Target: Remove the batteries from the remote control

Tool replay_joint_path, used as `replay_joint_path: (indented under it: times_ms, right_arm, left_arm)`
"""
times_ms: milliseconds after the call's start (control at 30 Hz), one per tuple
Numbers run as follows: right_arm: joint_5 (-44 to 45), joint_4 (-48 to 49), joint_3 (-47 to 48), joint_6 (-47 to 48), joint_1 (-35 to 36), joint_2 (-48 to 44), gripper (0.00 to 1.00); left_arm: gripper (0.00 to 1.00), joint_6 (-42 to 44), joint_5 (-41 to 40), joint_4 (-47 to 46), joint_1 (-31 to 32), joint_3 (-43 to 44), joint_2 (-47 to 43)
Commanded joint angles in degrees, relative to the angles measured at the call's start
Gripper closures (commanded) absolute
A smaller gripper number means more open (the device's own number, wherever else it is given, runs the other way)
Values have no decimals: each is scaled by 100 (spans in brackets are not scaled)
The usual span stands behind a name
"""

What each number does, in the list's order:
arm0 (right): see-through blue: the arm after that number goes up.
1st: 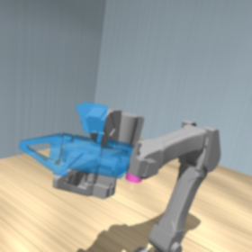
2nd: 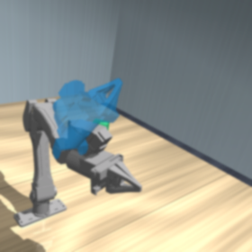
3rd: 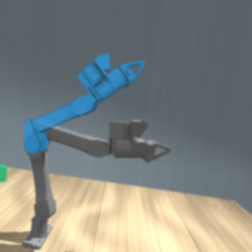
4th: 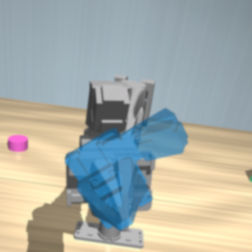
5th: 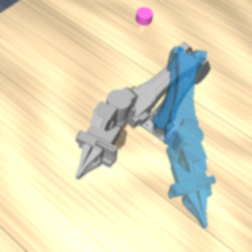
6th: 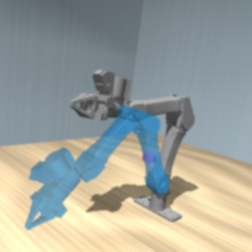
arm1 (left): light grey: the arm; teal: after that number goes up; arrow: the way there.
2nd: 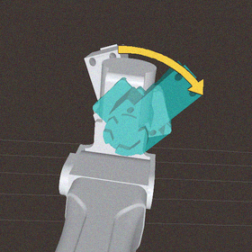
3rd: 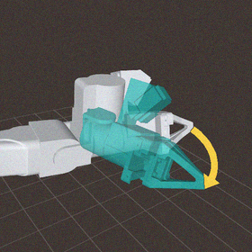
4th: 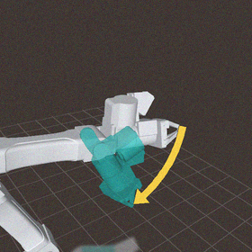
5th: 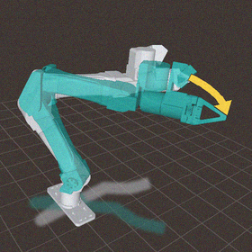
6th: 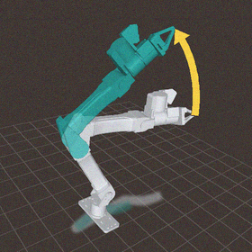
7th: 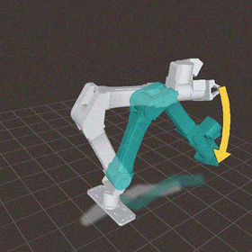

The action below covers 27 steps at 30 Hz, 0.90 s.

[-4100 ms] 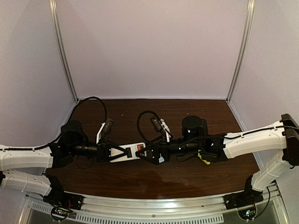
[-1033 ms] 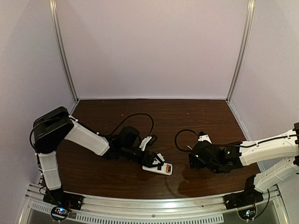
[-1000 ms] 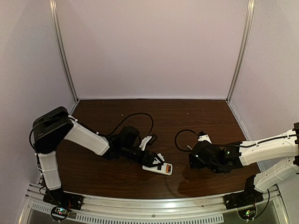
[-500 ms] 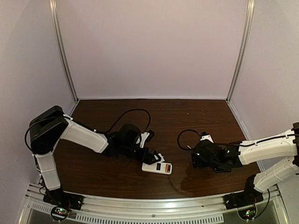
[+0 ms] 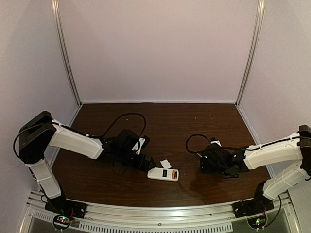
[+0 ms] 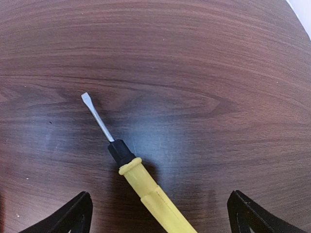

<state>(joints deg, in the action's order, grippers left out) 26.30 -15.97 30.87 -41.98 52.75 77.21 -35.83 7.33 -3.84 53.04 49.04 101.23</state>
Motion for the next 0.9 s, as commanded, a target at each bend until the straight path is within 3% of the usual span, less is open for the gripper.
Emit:
replay_joint_path:
  times_ms: [0, 233, 600, 867]
  right_arm:
    - [-242, 269, -105, 89, -106, 239, 4]
    - [-442, 371, -125, 193, -123, 370, 15]
    - [-844, 476, -176, 319, -124, 379, 46]
    - [-995, 510, -226, 333, -123, 290, 55]
  left_arm:
    - [12, 120, -564, 547, -44, -252, -465]
    - [14, 188, -827, 701, -40, -371, -875]
    - [15, 173, -887, 744, -42, -466, -1148]
    - [15, 190, -882, 727, -45, -476, -1166]
